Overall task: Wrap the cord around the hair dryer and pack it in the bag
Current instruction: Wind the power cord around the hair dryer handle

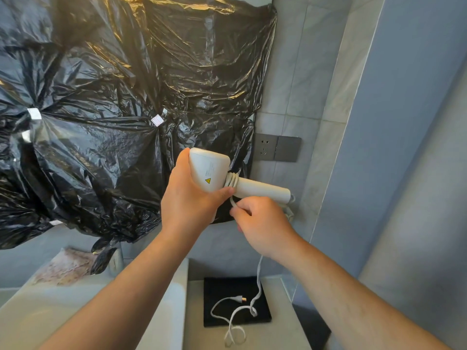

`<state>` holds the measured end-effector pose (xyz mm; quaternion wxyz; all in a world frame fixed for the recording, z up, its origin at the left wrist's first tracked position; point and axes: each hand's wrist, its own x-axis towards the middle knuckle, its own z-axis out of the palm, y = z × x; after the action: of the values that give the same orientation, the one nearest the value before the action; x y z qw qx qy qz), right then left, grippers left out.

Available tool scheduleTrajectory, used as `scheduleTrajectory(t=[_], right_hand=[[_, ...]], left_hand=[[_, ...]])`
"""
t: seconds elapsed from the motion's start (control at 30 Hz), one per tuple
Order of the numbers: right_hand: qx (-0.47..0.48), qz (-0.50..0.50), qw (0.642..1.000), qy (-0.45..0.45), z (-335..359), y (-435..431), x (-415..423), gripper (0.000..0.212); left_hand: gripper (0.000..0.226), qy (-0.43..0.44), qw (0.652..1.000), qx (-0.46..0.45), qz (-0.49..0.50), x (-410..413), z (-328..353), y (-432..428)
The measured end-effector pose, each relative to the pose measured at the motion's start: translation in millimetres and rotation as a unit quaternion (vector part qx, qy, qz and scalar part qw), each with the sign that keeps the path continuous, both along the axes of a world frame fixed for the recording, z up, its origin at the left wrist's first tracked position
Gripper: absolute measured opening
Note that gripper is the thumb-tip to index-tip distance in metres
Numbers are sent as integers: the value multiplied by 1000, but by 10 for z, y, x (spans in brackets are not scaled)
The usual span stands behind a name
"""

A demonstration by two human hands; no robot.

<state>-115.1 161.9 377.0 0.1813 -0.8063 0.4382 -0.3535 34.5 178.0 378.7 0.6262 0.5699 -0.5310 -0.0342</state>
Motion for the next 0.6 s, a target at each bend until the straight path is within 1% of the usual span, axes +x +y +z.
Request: scheduleTrajectory(t=[0.1,0.2,0.27,0.33,0.4,0.5,0.6], right_hand=[[-9,4,1000,27,91,-15,-86,41],[-35,11,997,62,175,-10,-160,34],[-60,6,995,78,205,-9,-195,30],[-66,9,995,71,208,-24,-223,30],[-78,7,994,73,176,-54,-235,31],[-105,-2,991,79,101,-109,-226,29],[-113,6,991,67,-15,-185,-206,24]], left_hand=[[84,-36,999,13,3,41,10,-13],[92,-60,998,12,5,50,32,-7],[87,-48,999,10,-10,43,31,8],[75,-28,999,13,-19,40,13,2],[69,-15,999,19,-21,27,-15,-15],[67,-4,999,23,-25,1,-94,-52],[68,34,999,27,-27,-17,-226,-108]])
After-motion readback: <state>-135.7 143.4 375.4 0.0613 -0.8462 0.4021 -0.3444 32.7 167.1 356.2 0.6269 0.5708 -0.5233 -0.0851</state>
